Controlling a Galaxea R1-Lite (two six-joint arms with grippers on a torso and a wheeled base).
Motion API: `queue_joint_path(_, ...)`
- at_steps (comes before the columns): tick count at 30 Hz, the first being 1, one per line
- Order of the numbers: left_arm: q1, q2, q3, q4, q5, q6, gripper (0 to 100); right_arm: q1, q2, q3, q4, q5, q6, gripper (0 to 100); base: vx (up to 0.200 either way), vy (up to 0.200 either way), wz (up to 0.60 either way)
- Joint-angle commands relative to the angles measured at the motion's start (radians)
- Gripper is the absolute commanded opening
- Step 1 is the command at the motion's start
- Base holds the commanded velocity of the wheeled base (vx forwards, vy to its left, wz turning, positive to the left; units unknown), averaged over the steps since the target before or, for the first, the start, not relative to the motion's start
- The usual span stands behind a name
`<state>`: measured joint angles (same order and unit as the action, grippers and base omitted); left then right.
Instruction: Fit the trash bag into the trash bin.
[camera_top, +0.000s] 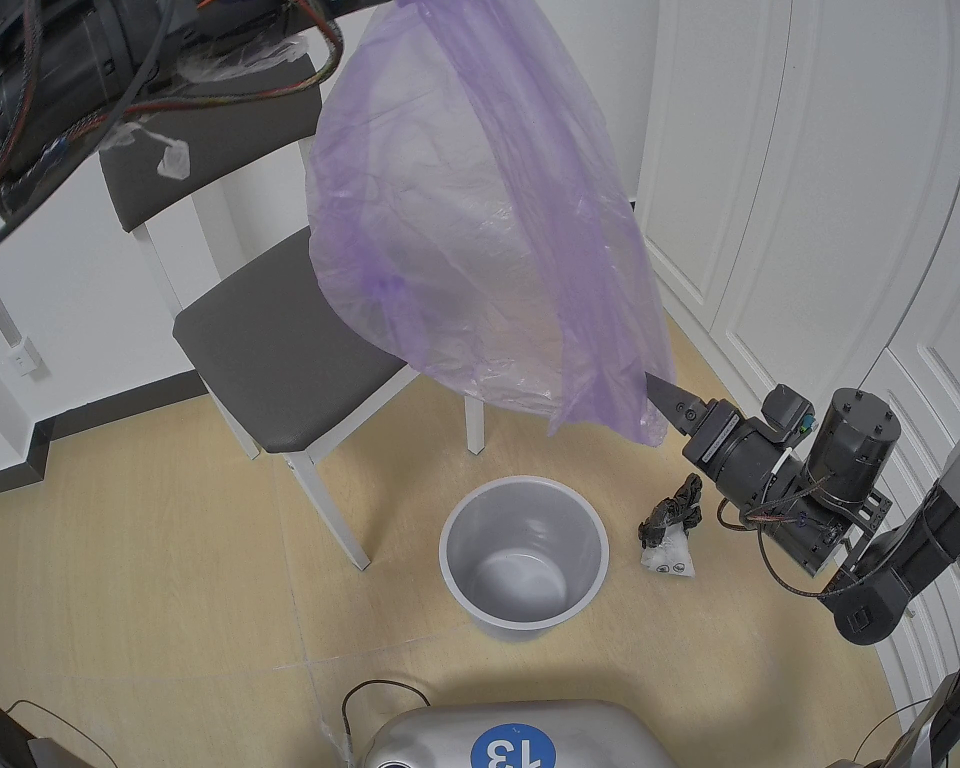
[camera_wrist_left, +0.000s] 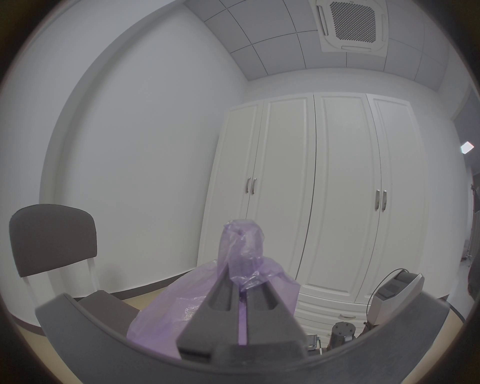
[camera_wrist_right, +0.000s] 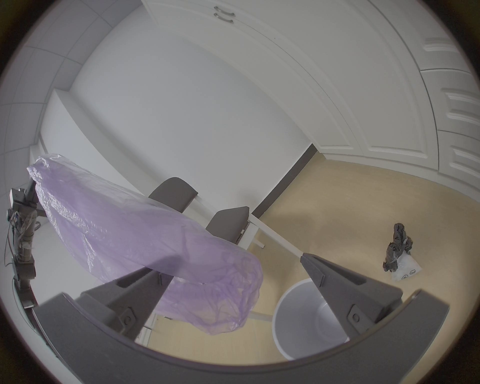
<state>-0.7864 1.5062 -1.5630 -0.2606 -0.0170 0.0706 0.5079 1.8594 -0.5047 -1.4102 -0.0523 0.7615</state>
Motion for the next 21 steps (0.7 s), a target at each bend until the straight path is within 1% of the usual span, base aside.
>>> queue_joint_path(1, -0.010, 0.002, -0.005, 0.000, 0.000, 0.000, 0, 0.003, 0.018, 0.003, -0.021, 0.005, 0.006, 100, 0.000, 0.000, 0.00)
queue_joint_path(4, -0.017, 0.003, -0.006, -0.003, -0.001, -0.002, 0, 0.008, 0.032, 0.012, -0.050, 0.006, 0.007, 100, 0.000, 0.000, 0.00)
queue_joint_path(9, -0.025, 0.006, -0.015, -0.003, 0.000, -0.002, 0, 0.031, 0.040, 0.054, -0.076, 0.054, 0.007, 100, 0.000, 0.000, 0.00)
queue_joint_path(17, -0.030, 0.003, -0.034, -0.003, -0.001, -0.003, 0, 0.029, 0.103, 0.052, -0.102, 0.057, 0.007, 100, 0.000, 0.000, 0.00)
queue_joint_path(21, -0.040, 0.005, -0.038, -0.003, 0.000, -0.003, 0, 0.040, 0.136, 0.046, -0.125, 0.046, 0.006, 100, 0.000, 0.000, 0.00)
